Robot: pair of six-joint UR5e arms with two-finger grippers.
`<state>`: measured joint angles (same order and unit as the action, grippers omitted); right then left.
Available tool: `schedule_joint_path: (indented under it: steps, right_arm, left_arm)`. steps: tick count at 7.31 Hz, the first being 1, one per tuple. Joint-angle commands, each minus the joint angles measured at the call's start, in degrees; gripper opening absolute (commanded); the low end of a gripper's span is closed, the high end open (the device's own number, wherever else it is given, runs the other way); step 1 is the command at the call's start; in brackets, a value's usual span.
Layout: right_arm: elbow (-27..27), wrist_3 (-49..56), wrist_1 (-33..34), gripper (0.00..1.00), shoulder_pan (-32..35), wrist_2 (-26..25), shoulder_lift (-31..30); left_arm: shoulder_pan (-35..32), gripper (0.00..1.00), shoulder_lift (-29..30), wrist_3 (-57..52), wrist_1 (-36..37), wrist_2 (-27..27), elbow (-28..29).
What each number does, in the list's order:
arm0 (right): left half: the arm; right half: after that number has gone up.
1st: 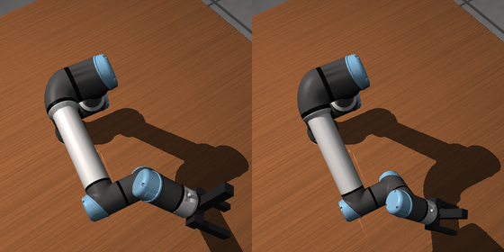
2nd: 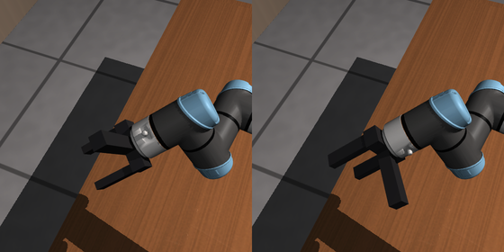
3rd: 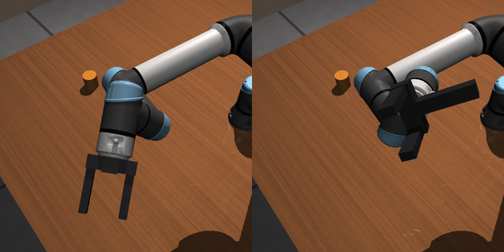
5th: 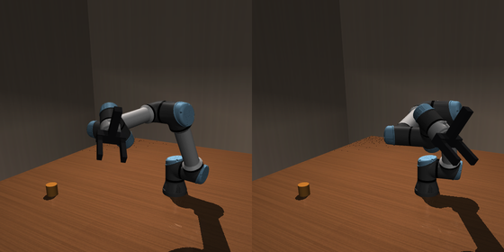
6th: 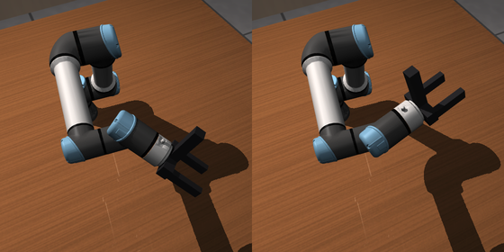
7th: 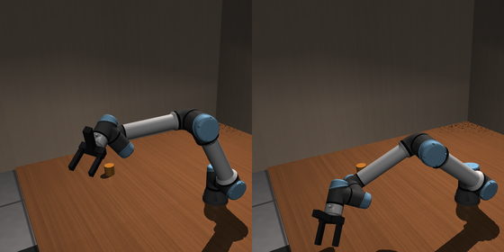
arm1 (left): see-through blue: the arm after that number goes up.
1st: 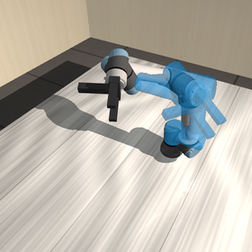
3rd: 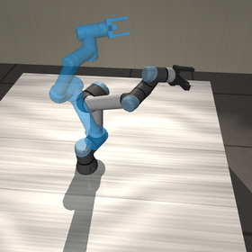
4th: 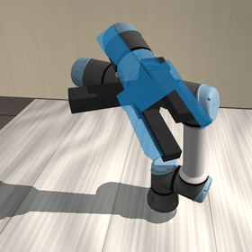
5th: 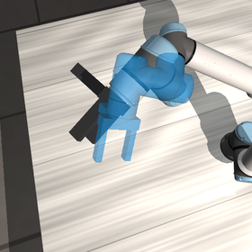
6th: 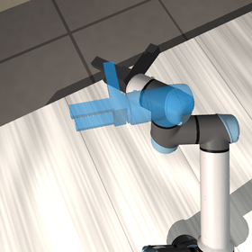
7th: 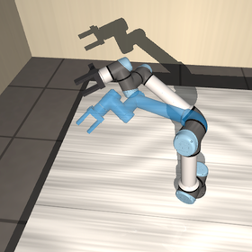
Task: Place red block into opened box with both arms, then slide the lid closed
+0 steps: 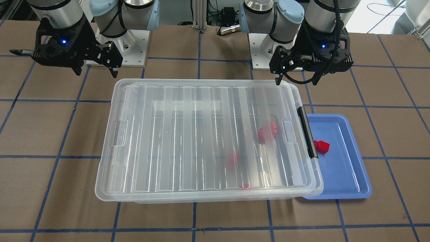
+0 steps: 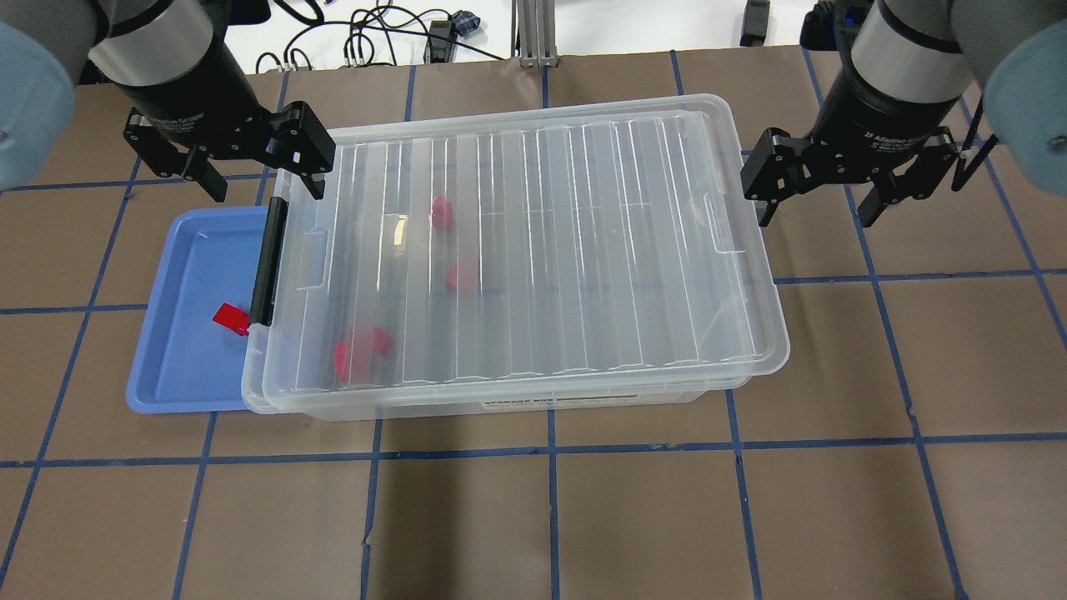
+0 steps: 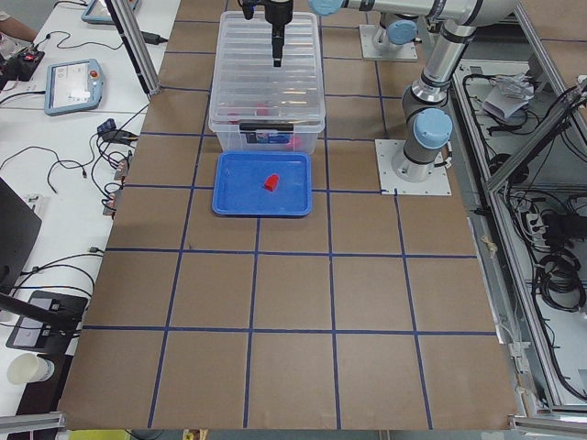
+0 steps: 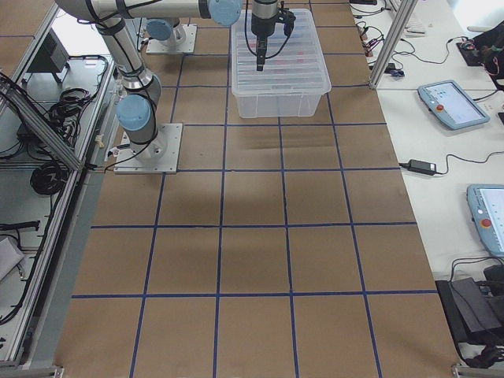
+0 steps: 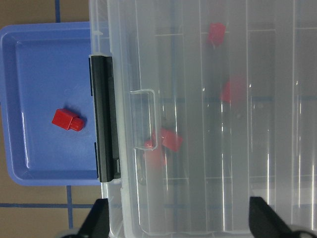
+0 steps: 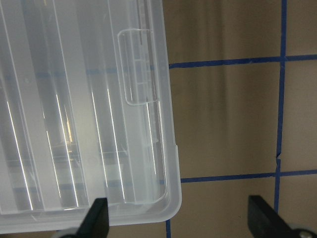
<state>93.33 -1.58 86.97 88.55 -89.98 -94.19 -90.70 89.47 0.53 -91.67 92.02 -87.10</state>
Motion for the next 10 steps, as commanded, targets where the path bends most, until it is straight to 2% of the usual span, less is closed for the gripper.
schedule_joint_path:
  steps: [1, 5, 8, 10]
  right_arm:
    - [0.97, 0.08, 0.91, 1.0, -0.04, -0.02, -0.47]
    - [0.98, 0.17, 1.09, 1.0, -0.13, 0.15, -0.3]
    - [0.89, 0.52, 5.55, 1.0, -0.3, 0.41, 0.23]
    - [1.15, 0.35, 5.57, 1.0, -0.22, 0.67, 2.5]
  left_arm:
    - [0.0, 1.0, -0.09, 0.0, 0.0, 0.0, -0.09]
    - [0.0, 1.0, 0.0, 0.09, 0.0, -0.35, -0.18]
    - [-0.18, 1.0, -0.09, 0.44, 0.35, -0.18, -0.35]
    - [-0.18, 1.0, -0.18, 0.44, 0.35, -0.44, -0.27]
